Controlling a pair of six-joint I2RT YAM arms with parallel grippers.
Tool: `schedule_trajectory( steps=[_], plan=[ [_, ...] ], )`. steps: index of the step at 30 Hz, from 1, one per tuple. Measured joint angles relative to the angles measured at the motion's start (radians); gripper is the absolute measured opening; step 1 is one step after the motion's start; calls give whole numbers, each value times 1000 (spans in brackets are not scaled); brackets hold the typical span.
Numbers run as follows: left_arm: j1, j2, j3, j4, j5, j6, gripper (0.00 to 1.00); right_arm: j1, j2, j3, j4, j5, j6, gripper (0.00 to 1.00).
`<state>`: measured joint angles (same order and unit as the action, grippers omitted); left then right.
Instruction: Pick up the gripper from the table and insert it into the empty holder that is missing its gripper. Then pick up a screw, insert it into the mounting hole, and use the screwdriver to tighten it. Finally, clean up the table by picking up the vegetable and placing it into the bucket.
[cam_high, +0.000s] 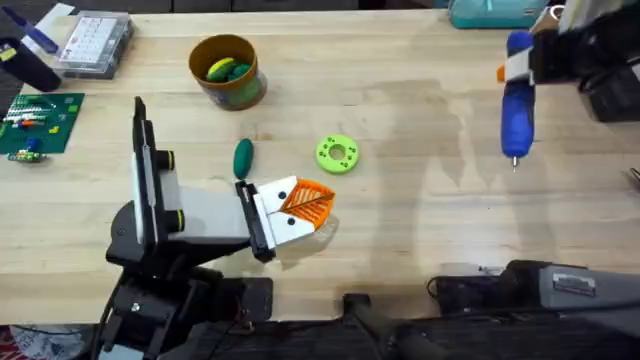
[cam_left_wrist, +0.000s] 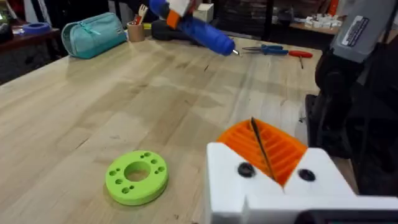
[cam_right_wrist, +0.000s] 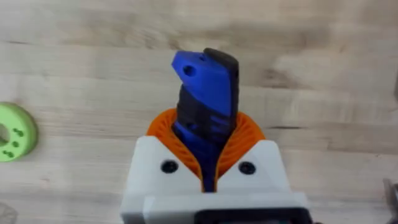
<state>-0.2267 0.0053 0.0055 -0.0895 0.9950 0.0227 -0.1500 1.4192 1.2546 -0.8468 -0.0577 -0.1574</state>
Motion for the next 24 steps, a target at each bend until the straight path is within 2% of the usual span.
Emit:
schedule_trajectory(
  steps=[6, 10, 11, 15, 24],
  plan=[
    [0, 0, 0, 0, 0, 0, 15, 70, -134, 24, 9, -45, 17, 54],
    [0, 0, 0, 0, 0, 0, 15, 108, -212, 25, 44, -152, 23, 54],
    [0, 0, 0, 0, 0, 0, 15, 133, -253, 26, 80, -224, 23, 54],
    [0, 0, 0, 0, 0, 0, 15, 189, -316, 27, 122, -318, 46, 54],
    [0, 0, 0, 0, 0, 0, 15, 393, -389, 27, 191, -361, 127, 54]
  ],
)
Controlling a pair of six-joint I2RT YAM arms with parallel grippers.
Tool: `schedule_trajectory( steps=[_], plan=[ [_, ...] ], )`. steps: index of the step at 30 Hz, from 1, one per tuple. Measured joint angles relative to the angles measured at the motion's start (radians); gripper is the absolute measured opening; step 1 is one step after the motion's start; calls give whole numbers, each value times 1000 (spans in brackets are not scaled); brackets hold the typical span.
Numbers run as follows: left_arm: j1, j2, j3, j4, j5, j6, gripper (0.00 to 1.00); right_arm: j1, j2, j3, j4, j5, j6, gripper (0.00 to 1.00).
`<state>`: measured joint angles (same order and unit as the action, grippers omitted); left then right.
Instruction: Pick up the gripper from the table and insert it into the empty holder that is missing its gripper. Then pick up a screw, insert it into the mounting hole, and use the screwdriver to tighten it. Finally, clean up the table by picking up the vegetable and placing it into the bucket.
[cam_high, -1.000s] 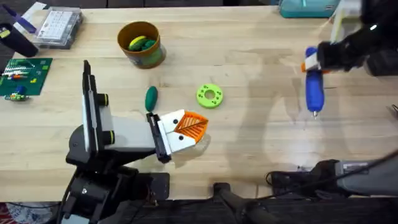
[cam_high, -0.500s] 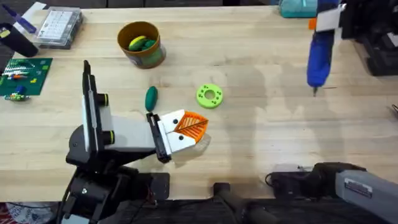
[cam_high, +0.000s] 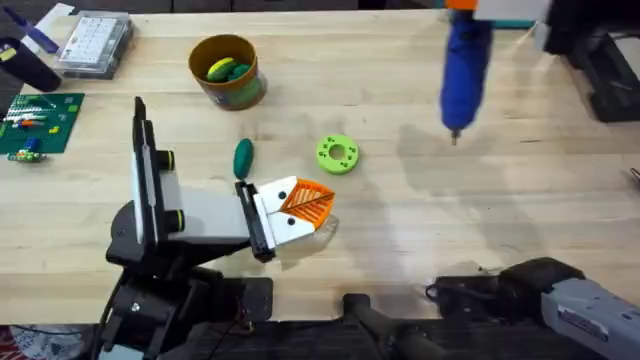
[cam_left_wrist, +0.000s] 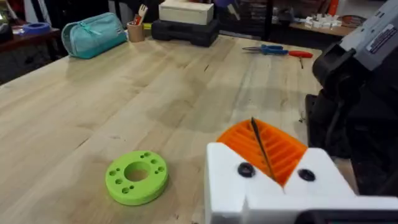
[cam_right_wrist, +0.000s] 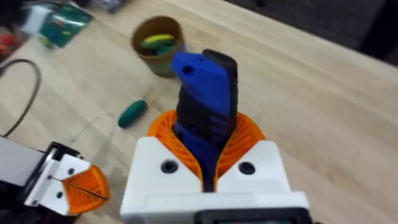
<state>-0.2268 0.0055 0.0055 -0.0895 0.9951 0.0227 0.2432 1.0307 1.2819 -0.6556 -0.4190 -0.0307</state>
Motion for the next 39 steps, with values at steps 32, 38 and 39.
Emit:
schedule_trajectory(
  steps=[32, 38, 39],
  plan=[
    [0, 0, 0, 0, 0, 0, 15, 364, -12, -290, 791, -358, 113, 53],
    [0, 0, 0, 0, 0, 0, 15, 484, -12, -291, 805, -290, 93, 52],
    [0, 0, 0, 0, 0, 0, 15, 508, -12, -291, 811, -283, 82, 53]
  ],
)
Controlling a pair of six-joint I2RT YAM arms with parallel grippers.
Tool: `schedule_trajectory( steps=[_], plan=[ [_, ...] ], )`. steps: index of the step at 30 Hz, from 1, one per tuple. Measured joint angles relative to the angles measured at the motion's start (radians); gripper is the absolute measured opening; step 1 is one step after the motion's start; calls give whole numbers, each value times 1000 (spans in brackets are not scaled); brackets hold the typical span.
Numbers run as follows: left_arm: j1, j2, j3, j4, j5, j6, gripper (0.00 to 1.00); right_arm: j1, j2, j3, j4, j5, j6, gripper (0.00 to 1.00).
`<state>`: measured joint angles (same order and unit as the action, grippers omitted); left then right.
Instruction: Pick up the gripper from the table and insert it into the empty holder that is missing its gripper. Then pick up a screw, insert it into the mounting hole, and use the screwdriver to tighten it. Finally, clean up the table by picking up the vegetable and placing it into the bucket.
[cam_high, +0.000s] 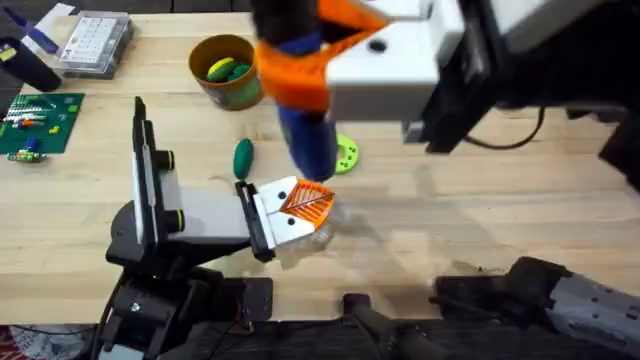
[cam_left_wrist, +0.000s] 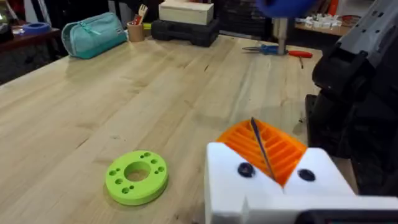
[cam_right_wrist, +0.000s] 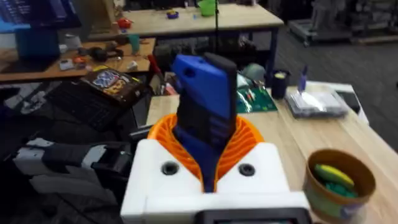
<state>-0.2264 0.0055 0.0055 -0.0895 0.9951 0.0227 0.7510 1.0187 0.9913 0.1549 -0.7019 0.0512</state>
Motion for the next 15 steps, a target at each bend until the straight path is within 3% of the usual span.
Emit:
schedule_trajectory(
  steps=[6, 15],
  plan=[
    [0, 0, 0, 0, 0, 0, 15, 90, 2, 0, 37, 33, -42, 53],
    [0, 0, 0, 0, 0, 0, 15, 99, 60, -2, 213, 68, -40, 53]
  ],
)
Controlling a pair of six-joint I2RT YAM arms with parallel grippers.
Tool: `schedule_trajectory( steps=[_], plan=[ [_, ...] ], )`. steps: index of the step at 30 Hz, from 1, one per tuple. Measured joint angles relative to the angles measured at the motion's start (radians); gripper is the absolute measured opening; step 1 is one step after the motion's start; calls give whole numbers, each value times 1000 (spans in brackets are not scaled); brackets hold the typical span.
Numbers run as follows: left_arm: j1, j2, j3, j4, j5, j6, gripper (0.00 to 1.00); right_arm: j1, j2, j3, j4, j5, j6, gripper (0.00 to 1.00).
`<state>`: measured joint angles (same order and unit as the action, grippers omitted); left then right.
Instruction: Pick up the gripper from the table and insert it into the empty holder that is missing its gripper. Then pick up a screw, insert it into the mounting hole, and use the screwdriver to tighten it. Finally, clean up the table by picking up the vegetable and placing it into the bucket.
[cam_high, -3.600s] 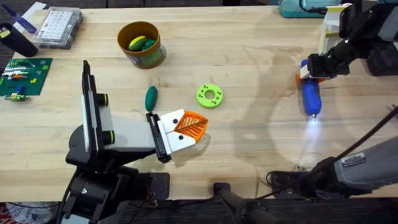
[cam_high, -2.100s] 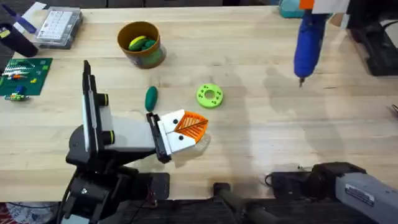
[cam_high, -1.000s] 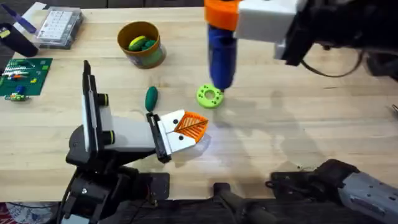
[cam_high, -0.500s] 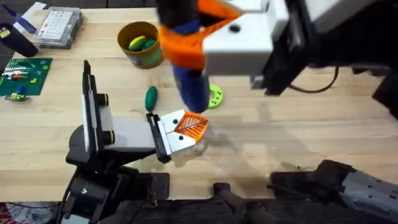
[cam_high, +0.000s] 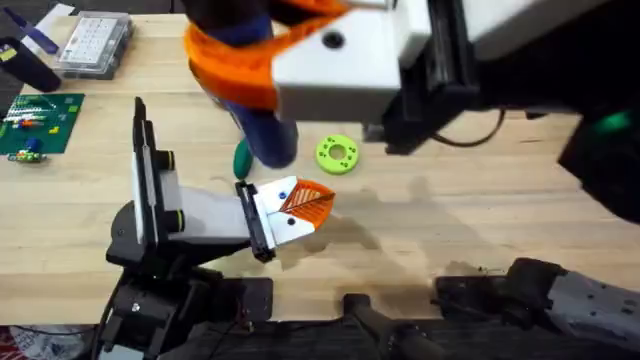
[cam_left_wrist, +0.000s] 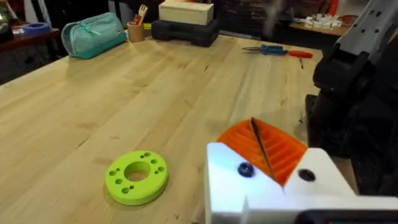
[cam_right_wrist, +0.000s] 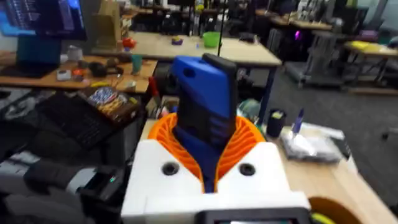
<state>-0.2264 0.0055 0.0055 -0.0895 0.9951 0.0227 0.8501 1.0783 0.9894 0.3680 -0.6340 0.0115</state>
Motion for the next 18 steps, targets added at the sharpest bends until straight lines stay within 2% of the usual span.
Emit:
schedule_trajectory(
  steps=[5, 18],
  plan=[
    [0, 0, 0, 0, 0, 0, 15, 0, 29, 0, 86, 9, 13, 54],
    [0, 0, 0, 0, 0, 0, 15, 1, 61, -2, 65, 9, 14, 54]
  ],
)
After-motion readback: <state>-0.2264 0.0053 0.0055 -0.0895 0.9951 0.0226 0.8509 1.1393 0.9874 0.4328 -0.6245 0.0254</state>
